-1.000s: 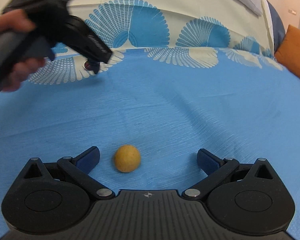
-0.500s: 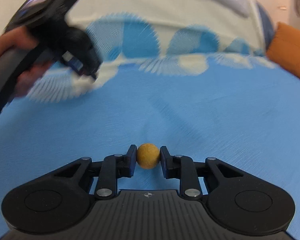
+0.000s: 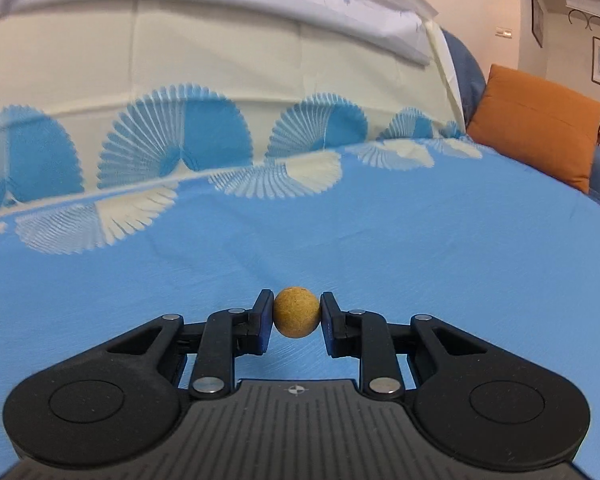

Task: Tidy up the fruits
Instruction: 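Grasp the loose date with the left gripper while the right gripper grasps the small yellow fruit, then carry the date and yellow fruit over the plate with both grippers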

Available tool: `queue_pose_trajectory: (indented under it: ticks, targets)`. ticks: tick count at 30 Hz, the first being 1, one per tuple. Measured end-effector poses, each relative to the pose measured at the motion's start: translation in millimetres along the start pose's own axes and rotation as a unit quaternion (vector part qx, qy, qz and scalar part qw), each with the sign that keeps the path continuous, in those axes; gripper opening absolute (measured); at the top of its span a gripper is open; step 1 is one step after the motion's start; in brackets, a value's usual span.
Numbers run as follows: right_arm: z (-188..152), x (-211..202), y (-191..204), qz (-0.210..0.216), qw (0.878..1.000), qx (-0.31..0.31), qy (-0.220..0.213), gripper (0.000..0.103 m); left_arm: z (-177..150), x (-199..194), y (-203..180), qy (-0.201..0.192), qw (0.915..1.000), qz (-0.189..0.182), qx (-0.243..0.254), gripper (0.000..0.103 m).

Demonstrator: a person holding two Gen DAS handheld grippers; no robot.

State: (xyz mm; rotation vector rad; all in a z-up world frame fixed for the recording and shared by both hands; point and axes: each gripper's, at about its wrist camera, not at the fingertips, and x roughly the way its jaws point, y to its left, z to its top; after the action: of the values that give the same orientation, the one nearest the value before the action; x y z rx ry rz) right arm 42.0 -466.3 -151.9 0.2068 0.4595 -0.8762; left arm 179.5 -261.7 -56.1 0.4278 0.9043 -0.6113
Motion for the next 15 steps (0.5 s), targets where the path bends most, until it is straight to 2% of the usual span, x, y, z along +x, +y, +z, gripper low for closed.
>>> queue_pose_trajectory:
  ticks: [4,8,11,15]
  targets:
    - [3.2,-82.8,-2.4,0.048,0.999,-0.003,-0.001,0.026,-52.9,-69.3,31.7,-0.008,0.9992,0.017,-0.034,0.033]
    - [0.2,-167.4,6.4,0.118,0.993,-0.008,0.001,0.026,-90.5,-116.0,49.1,-0.017,0.9979,0.027,-0.057,0.033]
    - [7.5,-207.9,22.9,0.162,0.987,-0.022,-0.005,0.026,-112.4,-149.7,58.8,-0.039,0.9962,0.039,-0.068,0.033]
    - [23.8,-256.9,40.4,0.202,0.977,-0.055,-0.037,0.026,-141.3,-188.5,78.0,-0.067,0.9919,0.040,-0.100,0.033]
